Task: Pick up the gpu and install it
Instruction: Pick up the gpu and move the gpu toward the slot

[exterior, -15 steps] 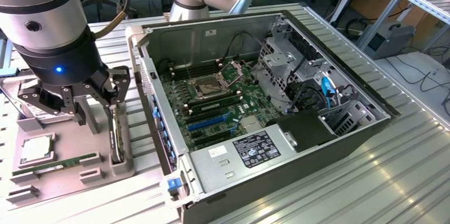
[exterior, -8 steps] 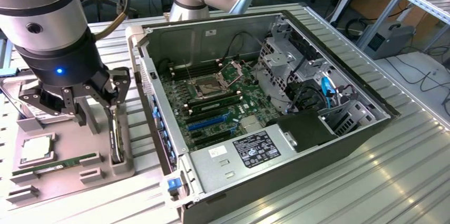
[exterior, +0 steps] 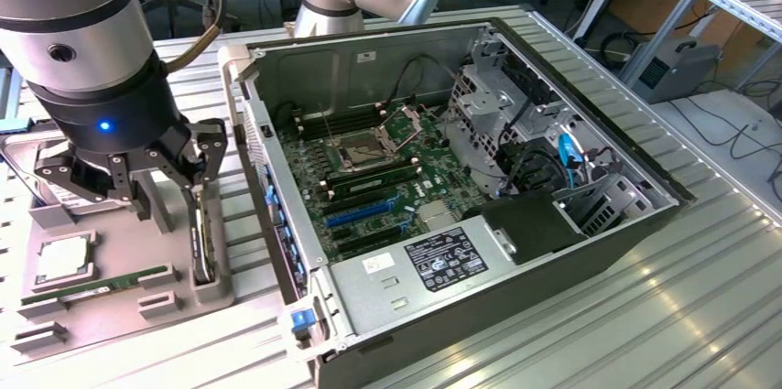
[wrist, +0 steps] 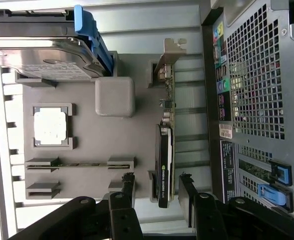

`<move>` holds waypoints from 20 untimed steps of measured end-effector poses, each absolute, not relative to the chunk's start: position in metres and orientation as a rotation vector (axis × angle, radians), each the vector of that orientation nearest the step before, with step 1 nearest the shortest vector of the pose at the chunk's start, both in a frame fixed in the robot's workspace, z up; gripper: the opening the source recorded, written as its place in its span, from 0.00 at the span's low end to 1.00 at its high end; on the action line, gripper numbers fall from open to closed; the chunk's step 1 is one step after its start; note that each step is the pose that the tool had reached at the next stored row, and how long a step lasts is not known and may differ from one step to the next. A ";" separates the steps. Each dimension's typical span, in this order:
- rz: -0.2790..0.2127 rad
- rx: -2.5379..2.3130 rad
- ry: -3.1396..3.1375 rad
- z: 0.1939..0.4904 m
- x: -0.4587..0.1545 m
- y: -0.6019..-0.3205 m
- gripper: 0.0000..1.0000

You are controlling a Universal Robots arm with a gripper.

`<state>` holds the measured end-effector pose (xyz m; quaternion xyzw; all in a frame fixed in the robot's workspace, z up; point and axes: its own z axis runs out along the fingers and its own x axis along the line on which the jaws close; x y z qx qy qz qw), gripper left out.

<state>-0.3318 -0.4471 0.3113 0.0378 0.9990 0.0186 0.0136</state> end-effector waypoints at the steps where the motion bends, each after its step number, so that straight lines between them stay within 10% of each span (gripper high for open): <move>1: 0.058 0.118 3.112 0.311 -0.332 -0.447 0.48; 20: 0.058 0.118 3.112 0.305 -0.332 -0.447 0.48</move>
